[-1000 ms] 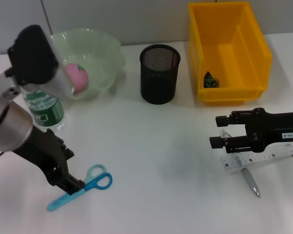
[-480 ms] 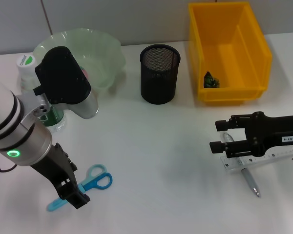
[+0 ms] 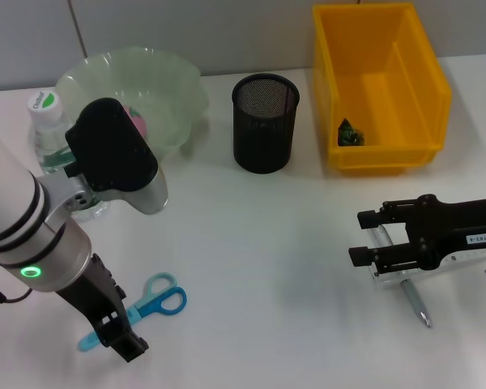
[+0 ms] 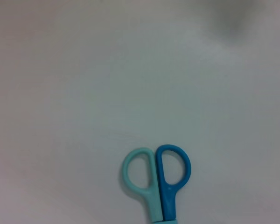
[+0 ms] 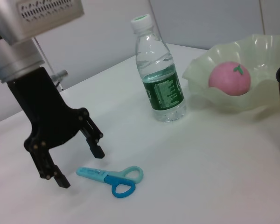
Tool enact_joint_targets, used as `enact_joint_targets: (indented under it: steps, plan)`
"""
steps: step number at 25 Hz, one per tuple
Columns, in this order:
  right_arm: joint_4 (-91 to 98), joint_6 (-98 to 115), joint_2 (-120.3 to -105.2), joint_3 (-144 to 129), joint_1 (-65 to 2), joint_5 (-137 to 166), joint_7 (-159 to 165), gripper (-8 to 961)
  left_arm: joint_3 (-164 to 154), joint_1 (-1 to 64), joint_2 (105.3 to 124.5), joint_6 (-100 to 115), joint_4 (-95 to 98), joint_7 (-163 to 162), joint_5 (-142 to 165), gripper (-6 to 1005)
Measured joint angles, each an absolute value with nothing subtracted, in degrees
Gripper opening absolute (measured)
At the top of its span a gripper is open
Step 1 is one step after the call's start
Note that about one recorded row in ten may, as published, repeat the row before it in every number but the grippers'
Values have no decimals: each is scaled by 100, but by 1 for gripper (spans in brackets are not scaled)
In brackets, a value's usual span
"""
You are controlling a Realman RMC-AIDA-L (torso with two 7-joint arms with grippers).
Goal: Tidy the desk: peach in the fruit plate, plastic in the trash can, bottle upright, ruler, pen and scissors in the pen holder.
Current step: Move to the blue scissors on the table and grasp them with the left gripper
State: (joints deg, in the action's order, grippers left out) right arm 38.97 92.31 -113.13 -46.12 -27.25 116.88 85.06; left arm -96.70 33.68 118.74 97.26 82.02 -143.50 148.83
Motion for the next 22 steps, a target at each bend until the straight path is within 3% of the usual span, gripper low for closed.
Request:
enact_joint_targets:
  steps: [22]
  plan:
    - [3902, 9184, -11312, -4605, -2725, 11690, 8452, 755, -9941, 3513, 11880, 9106, 7606, -14136, 14888, 680]
